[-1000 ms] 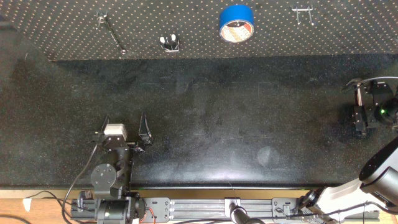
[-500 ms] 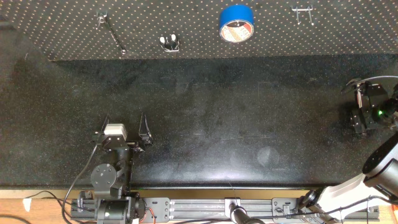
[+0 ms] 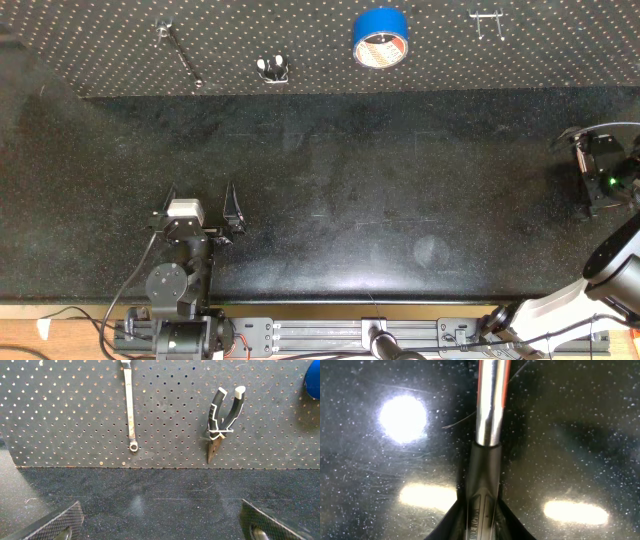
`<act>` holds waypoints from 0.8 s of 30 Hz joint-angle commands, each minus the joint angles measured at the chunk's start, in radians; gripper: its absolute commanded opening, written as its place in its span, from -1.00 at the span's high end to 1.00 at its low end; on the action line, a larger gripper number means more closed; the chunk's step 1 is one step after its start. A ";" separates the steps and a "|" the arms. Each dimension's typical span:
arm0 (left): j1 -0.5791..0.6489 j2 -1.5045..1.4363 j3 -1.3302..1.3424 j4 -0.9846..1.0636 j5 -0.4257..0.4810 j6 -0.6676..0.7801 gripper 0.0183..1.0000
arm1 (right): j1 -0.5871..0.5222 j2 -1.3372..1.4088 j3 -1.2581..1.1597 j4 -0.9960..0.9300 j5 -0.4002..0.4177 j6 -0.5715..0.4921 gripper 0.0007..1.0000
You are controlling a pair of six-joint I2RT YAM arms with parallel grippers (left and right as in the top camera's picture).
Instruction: Place Tools Onto Pegboard
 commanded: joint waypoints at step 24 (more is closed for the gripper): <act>-0.004 -0.007 -0.002 -0.007 0.008 0.013 -0.99 | 0.386 -0.569 -0.003 0.036 -0.291 0.533 0.85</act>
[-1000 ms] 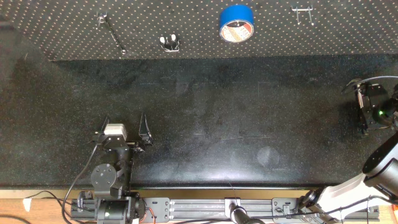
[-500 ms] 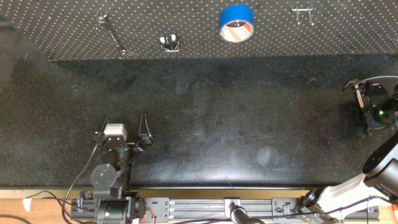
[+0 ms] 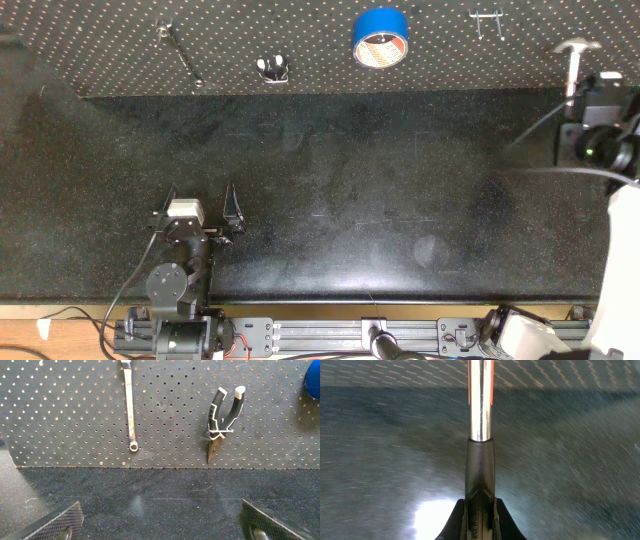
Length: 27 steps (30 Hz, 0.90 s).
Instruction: Place Tools Onto Pegboard
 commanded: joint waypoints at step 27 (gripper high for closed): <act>-0.004 -0.007 -0.002 -0.007 0.008 0.013 -0.99 | 0.272 0.144 0.004 0.174 -0.070 0.050 0.29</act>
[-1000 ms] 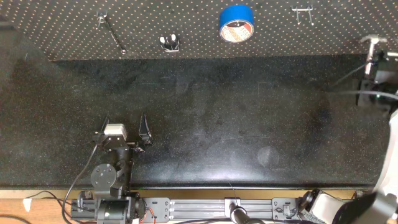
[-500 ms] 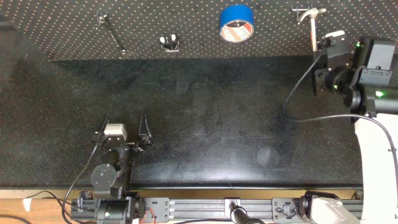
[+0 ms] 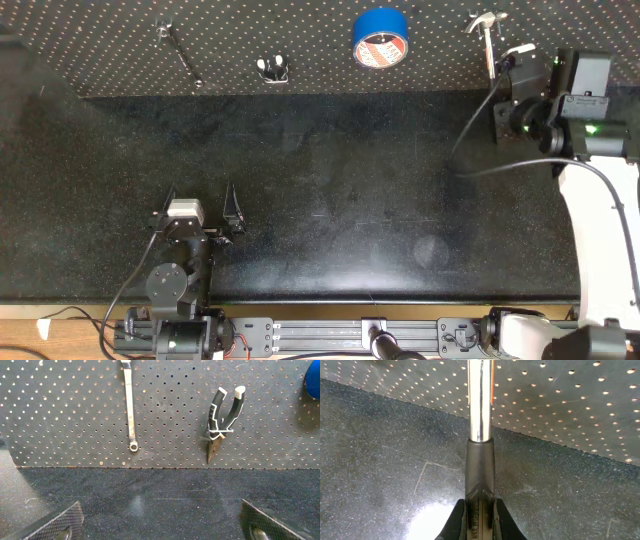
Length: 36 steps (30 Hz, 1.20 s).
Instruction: Place Tools Onto Pegboard
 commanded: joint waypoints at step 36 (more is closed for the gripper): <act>-0.004 -0.007 -0.002 -0.007 0.007 0.013 -0.99 | 0.076 -1.340 -1.175 0.786 0.172 0.337 -0.98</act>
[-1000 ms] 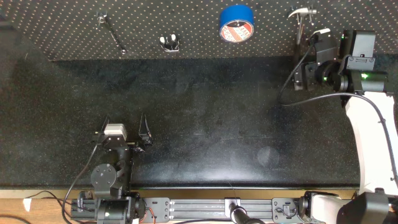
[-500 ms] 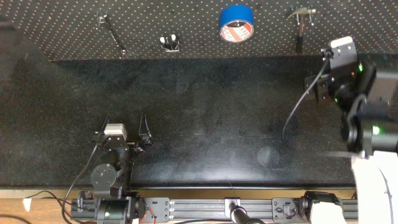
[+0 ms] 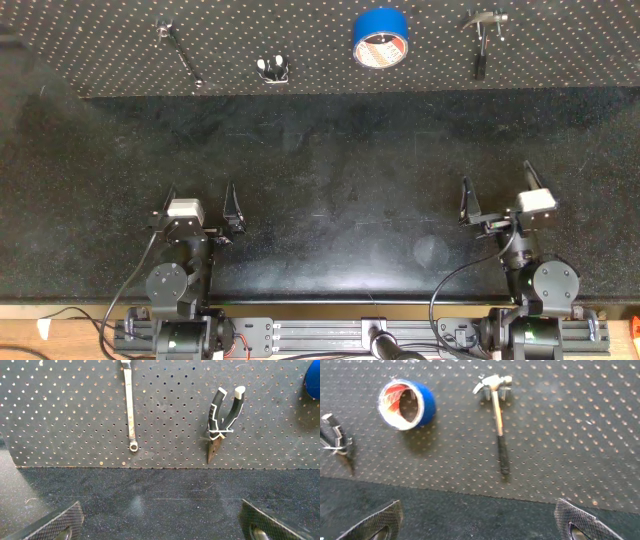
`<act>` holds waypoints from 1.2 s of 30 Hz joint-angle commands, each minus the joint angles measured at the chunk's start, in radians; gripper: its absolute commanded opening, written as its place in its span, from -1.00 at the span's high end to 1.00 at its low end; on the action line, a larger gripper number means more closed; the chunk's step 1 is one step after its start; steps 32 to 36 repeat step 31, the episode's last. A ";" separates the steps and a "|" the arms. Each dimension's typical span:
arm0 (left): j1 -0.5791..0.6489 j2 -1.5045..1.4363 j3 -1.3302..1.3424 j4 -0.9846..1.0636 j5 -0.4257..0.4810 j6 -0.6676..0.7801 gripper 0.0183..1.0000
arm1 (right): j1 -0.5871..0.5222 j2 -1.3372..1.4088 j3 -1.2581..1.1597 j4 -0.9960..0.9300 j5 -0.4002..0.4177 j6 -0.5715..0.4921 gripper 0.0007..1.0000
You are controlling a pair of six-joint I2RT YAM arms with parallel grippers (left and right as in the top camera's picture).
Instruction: Place Tools Onto Pegboard
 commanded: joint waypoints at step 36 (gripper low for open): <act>-0.004 -0.008 -0.002 -0.007 0.007 0.013 -0.99 | 0.051 -0.151 -0.008 -0.246 0.122 0.068 -0.99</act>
